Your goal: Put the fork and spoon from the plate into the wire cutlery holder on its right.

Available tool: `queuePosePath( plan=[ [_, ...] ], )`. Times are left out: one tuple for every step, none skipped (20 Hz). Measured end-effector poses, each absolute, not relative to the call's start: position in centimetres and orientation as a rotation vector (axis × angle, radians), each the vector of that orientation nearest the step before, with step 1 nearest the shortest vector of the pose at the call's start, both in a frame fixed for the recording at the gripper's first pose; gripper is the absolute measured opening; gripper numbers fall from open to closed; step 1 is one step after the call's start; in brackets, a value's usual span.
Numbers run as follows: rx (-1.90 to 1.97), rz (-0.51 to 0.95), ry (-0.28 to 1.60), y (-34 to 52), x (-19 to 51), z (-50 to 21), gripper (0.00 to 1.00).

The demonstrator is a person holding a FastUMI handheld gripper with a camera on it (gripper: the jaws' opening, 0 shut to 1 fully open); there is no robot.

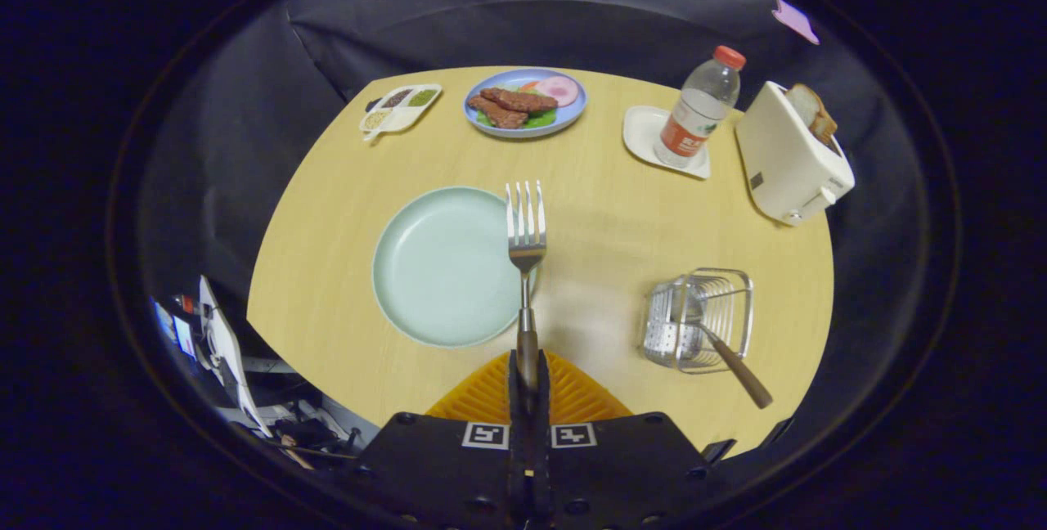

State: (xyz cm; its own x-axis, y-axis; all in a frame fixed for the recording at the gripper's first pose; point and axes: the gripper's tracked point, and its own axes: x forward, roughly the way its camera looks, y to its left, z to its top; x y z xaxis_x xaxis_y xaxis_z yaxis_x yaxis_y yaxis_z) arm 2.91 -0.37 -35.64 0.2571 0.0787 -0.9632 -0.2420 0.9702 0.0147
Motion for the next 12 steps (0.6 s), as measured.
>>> queuePosePath(
  plan=[
    [-0.161, 0.198, 1.299, -2.3, 2.9, -35.5, 0.04],
    [-0.174, 0.176, 1.304, -4.2, 2.9, -35.4, 0.04],
    [-0.173, 0.159, 1.317, -5.9, 2.7, -35.4, 0.04],
    [-0.161, 0.153, 1.331, -7.1, 2.4, -35.3, 0.04],
    [-0.152, 0.153, 1.340, -8.2, 2.3, -35.3, 0.04],
    [-0.154, 0.148, 1.344, -9.4, 2.1, -35.2, 0.04],
    [-0.158, 0.145, 1.343, -10.3, 2.2, -35.2, 0.04],
    [-0.162, 0.147, 1.345, -11.0, 2.1, -35.3, 0.04],
    [-0.163, 0.154, 1.355, -11.5, 1.8, -35.3, 0.04],
    [-0.158, 0.158, 1.364, -11.8, 1.7, -35.4, 0.04],
    [-0.150, 0.158, 1.375, -12.1, 1.5, -35.5, 0.04],
    [-0.147, 0.160, 1.387, -12.3, 1.3, -35.6, 0.04]
  ],
)
